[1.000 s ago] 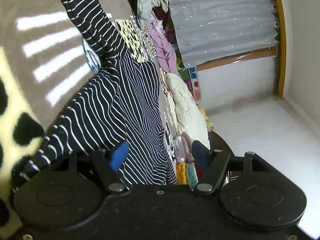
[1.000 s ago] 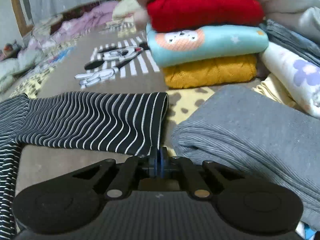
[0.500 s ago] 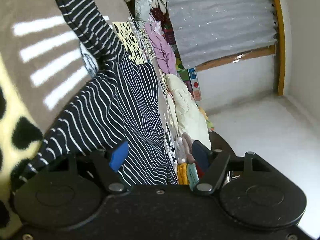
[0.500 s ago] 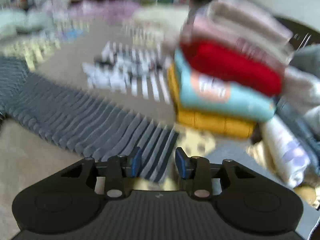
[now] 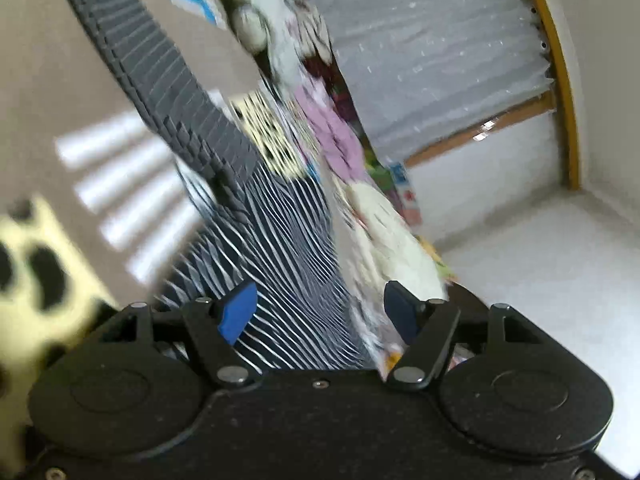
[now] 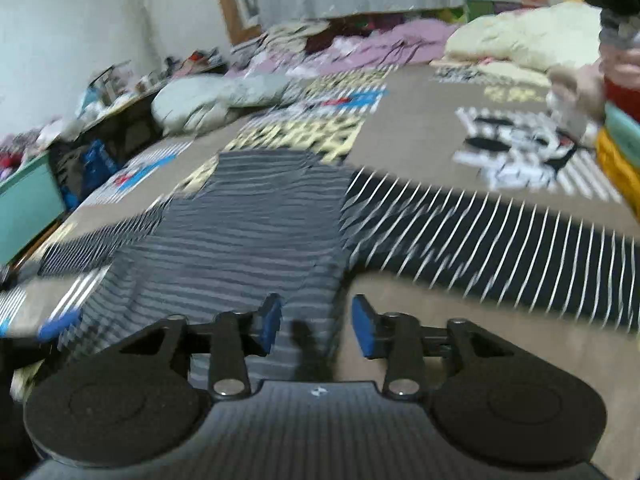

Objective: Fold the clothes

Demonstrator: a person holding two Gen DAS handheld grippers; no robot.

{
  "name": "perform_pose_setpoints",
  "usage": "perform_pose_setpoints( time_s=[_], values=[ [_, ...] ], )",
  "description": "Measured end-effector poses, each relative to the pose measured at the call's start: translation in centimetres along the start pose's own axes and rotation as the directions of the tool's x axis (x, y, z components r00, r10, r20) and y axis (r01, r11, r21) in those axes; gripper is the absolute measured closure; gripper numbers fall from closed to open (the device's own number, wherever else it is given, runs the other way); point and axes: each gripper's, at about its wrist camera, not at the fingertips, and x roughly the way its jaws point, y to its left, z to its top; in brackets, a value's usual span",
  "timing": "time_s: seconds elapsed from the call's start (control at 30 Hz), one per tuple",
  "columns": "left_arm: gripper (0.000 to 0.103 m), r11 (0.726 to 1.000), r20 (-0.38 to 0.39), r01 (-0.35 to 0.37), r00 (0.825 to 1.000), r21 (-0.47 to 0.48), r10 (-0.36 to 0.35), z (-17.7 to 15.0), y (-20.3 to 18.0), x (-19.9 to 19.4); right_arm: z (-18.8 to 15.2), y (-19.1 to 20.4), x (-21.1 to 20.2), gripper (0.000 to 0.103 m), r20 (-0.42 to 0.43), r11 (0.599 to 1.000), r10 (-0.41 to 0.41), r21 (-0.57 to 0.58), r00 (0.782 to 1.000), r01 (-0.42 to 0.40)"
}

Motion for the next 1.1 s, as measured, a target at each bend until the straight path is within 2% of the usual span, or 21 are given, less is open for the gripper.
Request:
perform_pose_setpoints(
  time_s=[0.13,0.17,0.2,0.23,0.3,0.33,0.47,0.53,0.6,0.63,0.67,0.7,0.73,0.77,0.8,0.83,0.9,0.93,1.0,1.03,1.1],
  values=[
    [0.033,0.996,0.057,-0.074,0.996,0.039,0.072,0.1,-0.1,-2.1,-3.0,0.8,-0.7,0.058,-0.024,1.000,-0.016,0.023,1.000,0.017],
    [0.033,0.995,0.066,-0.088,0.994,0.045,0.084,0.1,0.1,-2.8,-3.6,1.0,-0.7,0.065,-0.023,1.000,-0.018,0.025,1.000,0.018],
    [0.033,0.994,0.072,-0.098,0.993,0.049,0.095,0.1,0.3,-3.5,-4.0,0.8,-0.7,0.092,-0.025,0.999,-0.019,0.043,1.000,0.020],
    [0.033,0.992,0.071,-0.111,0.992,0.056,0.106,0.0,0.4,-4.0,-4.1,-0.3,-0.6,0.096,-0.024,0.992,-0.010,0.125,1.000,0.013],
    [0.033,0.987,0.060,-0.139,0.989,0.077,0.135,-0.2,0.5,-5.0,-4.5,-3.3,-0.9,0.097,-0.001,0.928,0.031,0.372,1.000,-0.029],
    [0.033,0.984,0.054,-0.153,0.987,0.087,0.149,-0.3,0.6,-5.4,-4.6,-4.0,-1.1,0.097,0.008,0.910,0.045,0.412,0.999,-0.045],
    [0.033,0.966,0.012,-0.211,0.977,0.150,0.212,-1.1,1.1,-6.9,-5.2,-2.7,-3.0,0.084,0.003,0.944,0.041,0.328,0.999,-0.040],
    [0.033,0.960,-0.008,-0.215,0.976,0.179,0.220,-1.7,0.9,-7.2,-5.8,-2.8,-4.4,0.061,0.039,0.934,0.071,0.349,0.997,-0.081],
    [0.033,0.947,-0.030,-0.223,0.971,0.230,0.236,-2.6,0.6,-6.9,-6.3,-2.3,-5.4,0.045,0.054,0.934,0.102,0.339,0.993,-0.114],
    [0.034,0.939,-0.040,-0.228,0.968,0.257,0.246,-3.0,0.5,-6.7,-6.4,-1.7,-5.5,0.045,0.043,0.947,0.100,0.303,0.994,-0.108],
    [0.043,0.930,-0.052,-0.231,0.965,0.287,0.256,-3.5,0.4,-6.5,-6.6,-1.0,-5.4,0.046,0.021,0.964,0.086,0.252,0.996,-0.089],
    [0.059,0.920,-0.066,-0.231,0.962,0.318,0.265,-4.0,0.3,-6.1,-6.9,-0.1,-5.2,0.056,-0.010,0.979,0.069,0.192,0.998,-0.066],
    [0.097,0.903,-0.074,-0.246,0.954,0.353,0.289,-4.5,0.1,-5.6,-7.2,0.6,-4.9,0.075,-0.030,0.989,0.053,0.140,0.998,-0.048],
    [0.097,0.888,-0.072,-0.267,0.946,0.373,0.315,-4.7,-0.1,-5.6,-7.5,1.1,-4.8,0.082,-0.032,0.994,0.041,0.106,0.999,-0.037],
    [0.097,0.895,-0.063,-0.258,0.952,0.364,0.300,-4.6,-0.3,-6.3,-7.7,1.2,-4.8,0.092,-0.031,0.994,0.038,0.101,0.999,-0.034],
    [0.097,0.907,-0.052,-0.238,0.961,0.348,0.272,-4.5,-0.8,-7.0,-7.8,0.4,-4.9,0.092,-0.022,0.984,0.056,0.171,0.998,-0.051],
    [0.097,0.921,-0.038,-0.219,0.969,0.323,0.244,-4.2,-1.5,-7.9,-7.9,-2.1,-6.2,0.092,0.035,0.917,0.104,0.384,0.994,-0.109],
    [0.097,0.923,-0.045,-0.235,0.964,0.304,0.261,-4.1,-1.1,-8.0,-8.1,-3.2,-6.6,0.092,0.045,0.891,0.114,0.438,0.992,-0.122],
    [0.097,0.912,-0.094,-0.321,0.931,0.257,0.354,-4.4,0.9,-7.4,-8.7,-5.1,-7.2,0.092,0.050,0.833,0.142,0.534,0.989,-0.147],
    [0.095,0.912,-0.113,-0.341,0.921,0.228,0.373,-4.5,1.7,-7.2,-9.4,-5.8,-6.5,0.092,0.014,0.811,0.176,0.565,0.984,-0.153],
    [0.093,0.928,-0.129,-0.332,0.926,0.172,0.355,-4.4,2.5,-7.5,-10.3,-6.4,-6.2,0.095,-0.003,0.799,0.199,0.580,0.980,-0.160]
  ],
)
